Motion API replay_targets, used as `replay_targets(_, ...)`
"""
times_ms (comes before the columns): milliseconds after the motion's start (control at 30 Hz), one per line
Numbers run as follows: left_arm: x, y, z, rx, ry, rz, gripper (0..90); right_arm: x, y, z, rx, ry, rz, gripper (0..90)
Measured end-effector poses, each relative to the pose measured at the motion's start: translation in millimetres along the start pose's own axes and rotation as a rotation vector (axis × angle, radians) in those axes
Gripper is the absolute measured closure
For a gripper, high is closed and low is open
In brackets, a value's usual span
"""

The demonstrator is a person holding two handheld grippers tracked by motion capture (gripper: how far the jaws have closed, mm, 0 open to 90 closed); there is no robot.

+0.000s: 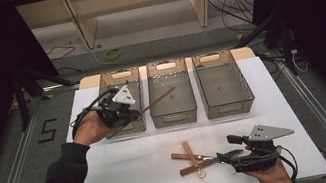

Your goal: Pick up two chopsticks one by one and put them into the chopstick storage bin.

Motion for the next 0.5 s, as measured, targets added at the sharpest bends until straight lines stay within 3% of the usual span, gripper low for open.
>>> replay_targets(200,4.6,-27.2,5.8,0.088,0.022,0.034,84.0,0.0,0.5,0.0,0.0,0.002,0.0,26.1)
replay_targets(433,3.0,-51.9,9.8,0.153,0.024,0.07,84.0,0.4,0.6,-0.1,-0.001,0.002,0.001,26.0)
replay_targets(500,0.6,-64.3,9.7,0.203,0.036,0.083,84.0,0.4,0.6,0.0,-0.001,0.003,0.002,26.0)
Point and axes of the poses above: each handheld gripper's, and its own axes: x roughly backward along the jaws, z roughly out of its top, y roughly to its right, the point moved 4 cm from there along -x, roughly forward along the jaws, and after that the axes turned 10 degrees about -y, right-handed, at the moved point
